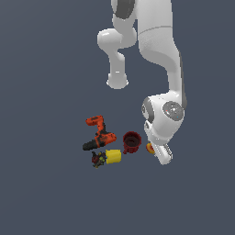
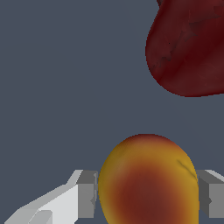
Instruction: Pick up a designated object from a clutter of objects.
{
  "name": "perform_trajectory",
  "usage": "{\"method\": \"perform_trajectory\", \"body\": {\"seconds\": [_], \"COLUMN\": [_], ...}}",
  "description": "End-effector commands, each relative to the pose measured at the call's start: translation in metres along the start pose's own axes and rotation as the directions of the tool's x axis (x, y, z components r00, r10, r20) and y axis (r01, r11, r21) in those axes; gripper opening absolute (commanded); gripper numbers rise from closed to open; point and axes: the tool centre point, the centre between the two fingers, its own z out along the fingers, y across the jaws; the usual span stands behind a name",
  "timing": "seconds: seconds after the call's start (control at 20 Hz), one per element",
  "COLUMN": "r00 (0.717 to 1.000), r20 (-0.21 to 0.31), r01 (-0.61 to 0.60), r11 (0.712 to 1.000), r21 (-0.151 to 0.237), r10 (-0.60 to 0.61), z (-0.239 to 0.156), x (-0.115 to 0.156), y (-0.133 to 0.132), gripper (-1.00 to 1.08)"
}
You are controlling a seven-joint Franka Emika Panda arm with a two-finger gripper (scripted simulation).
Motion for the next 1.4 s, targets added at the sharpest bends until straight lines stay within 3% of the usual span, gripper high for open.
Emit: {"method": "perform_trajectory", "body": {"seconds": [0.0, 0.7, 1.35], "r00": [1.000, 1.000, 1.000], "r20": [0.000, 0.000, 0.000], "r01": [0.000, 0.000, -0.001], "r11": [1.000, 1.000, 1.000], "r21": [-0.001, 0.000, -0.001], "r10": [0.000, 0.000, 0.001], "z": [0.001, -0.035, -0.158], "x": [0.000, -0.006, -0.026], "y": [0.000, 0.008, 0.032], "gripper": [-1.00, -1.00, -1.00]}}
